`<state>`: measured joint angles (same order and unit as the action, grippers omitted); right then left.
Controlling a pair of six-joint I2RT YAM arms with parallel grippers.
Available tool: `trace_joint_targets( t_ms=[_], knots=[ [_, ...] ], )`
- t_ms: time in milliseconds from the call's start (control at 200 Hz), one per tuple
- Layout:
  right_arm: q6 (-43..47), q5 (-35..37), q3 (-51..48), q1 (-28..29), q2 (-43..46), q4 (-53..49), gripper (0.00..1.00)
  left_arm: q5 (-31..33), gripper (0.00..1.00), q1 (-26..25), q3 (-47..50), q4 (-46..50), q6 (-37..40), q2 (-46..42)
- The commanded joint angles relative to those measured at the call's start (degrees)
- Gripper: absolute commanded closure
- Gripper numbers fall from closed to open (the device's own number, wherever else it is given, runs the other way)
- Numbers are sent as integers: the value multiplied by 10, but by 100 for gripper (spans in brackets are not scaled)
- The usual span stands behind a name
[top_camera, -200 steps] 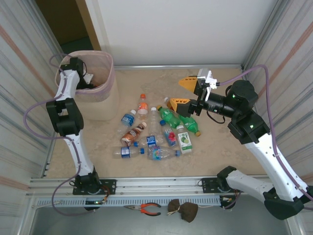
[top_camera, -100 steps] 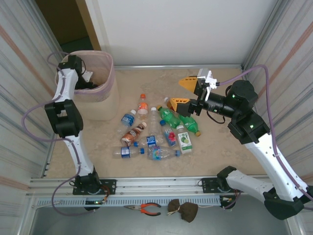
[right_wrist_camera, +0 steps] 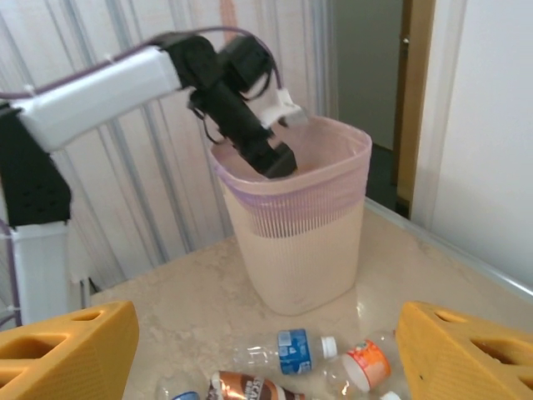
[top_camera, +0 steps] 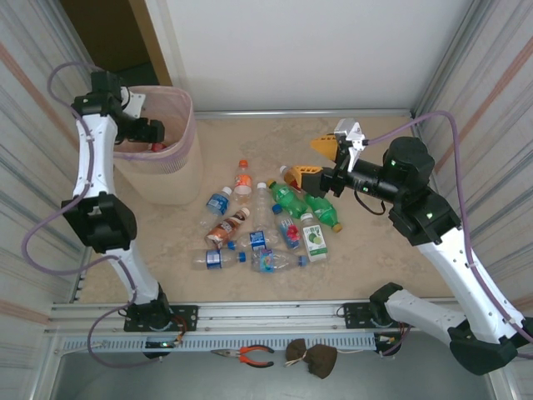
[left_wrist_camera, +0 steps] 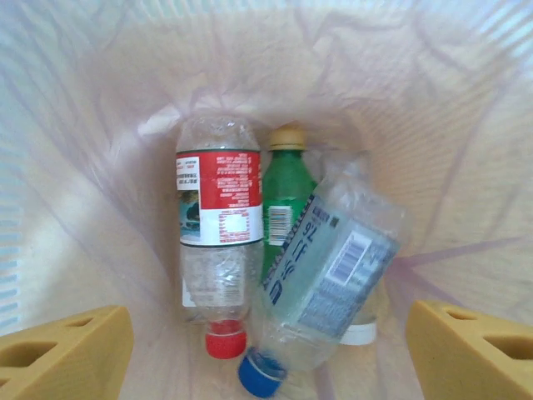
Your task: Put the plastic bottles in the bin
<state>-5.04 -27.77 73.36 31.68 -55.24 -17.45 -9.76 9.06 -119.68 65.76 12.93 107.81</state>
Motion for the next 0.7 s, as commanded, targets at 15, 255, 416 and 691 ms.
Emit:
trace_joint_targets(
  t_ms=[15, 255, 416, 691],
  knots=[
    [15, 29, -6, -11, -11, -37, 21, -66, 15, 5, -13, -13, -30, -46],
    [15, 60, -10, -41, -50, -93, 22, -149, 16, 5, 5, -61, -70, -101],
    [17, 86, -18, -61, -74, -126, 22, -223, 16, 5, 33, -108, -101, -139],
    [40, 136, -52, -79, -124, -173, 24, -349, 16, 3, 150, -258, -198, -236]
  ],
)
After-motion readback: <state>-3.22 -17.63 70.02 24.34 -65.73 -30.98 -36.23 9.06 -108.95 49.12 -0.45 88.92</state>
